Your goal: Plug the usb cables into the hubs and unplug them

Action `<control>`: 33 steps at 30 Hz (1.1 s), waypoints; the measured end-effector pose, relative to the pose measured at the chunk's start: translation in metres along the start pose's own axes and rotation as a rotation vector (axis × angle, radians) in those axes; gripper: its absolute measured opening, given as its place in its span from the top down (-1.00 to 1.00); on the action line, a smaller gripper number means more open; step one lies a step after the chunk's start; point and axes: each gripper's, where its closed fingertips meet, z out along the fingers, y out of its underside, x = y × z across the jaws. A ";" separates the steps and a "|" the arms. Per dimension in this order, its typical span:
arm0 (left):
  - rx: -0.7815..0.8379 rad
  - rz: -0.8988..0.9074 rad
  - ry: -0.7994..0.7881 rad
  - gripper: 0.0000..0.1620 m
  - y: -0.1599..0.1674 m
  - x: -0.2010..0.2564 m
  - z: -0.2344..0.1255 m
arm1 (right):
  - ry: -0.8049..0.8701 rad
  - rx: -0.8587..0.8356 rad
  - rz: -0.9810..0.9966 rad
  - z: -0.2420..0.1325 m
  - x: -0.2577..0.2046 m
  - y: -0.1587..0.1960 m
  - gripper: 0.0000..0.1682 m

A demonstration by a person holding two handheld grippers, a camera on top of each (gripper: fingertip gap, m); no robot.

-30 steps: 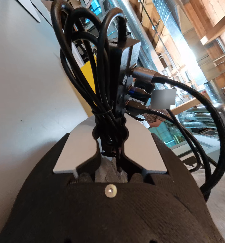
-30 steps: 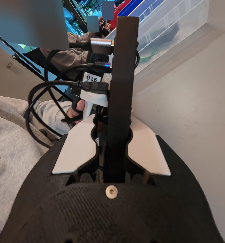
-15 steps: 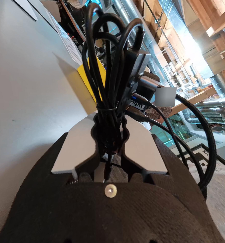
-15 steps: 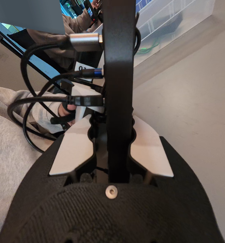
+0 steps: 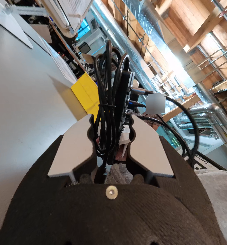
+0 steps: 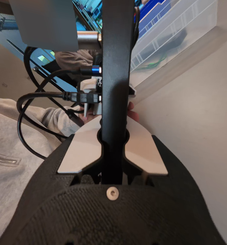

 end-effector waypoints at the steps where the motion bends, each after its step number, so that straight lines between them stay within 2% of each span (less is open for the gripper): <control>1: 0.010 0.002 0.012 0.40 -0.004 0.001 -0.001 | -0.003 0.015 0.009 -0.003 0.000 -0.003 0.69; 3: -0.011 0.008 0.024 0.51 -0.002 0.004 0.000 | 0.007 0.036 0.024 -0.007 0.004 -0.007 0.69; 11: -0.080 0.147 -0.069 0.53 0.017 -0.001 0.006 | -0.009 0.160 0.101 -0.013 0.011 -0.018 0.68; 12: -0.066 0.196 -0.099 0.59 0.015 -0.003 0.004 | -0.006 0.173 0.102 -0.015 0.012 -0.019 0.69; 14: -0.027 0.287 -0.142 0.88 0.007 -0.004 0.000 | 0.007 0.193 0.086 -0.019 0.014 -0.023 0.69; 16: -0.011 0.325 -0.154 0.96 0.001 -0.003 -0.002 | 0.016 0.208 0.052 -0.023 0.013 -0.027 0.69; 20: -0.066 0.376 -0.145 0.99 0.009 -0.001 0.002 | 0.011 0.233 -0.003 -0.022 0.005 -0.031 0.69; 24: -0.221 0.519 -0.110 1.00 0.040 0.008 0.011 | -0.068 0.271 0.018 -0.017 -0.005 -0.032 0.68; 27: -0.315 0.698 -0.178 1.00 0.054 0.000 0.013 | -0.108 0.308 0.042 -0.016 -0.009 -0.035 0.57; 30: -0.405 0.881 -0.257 1.00 0.061 -0.010 0.012 | -0.088 0.282 0.014 -0.014 -0.007 -0.031 0.56; 33: -0.474 0.928 -0.323 1.00 0.065 -0.019 0.009 | -0.090 0.247 -0.007 -0.011 -0.011 -0.029 0.54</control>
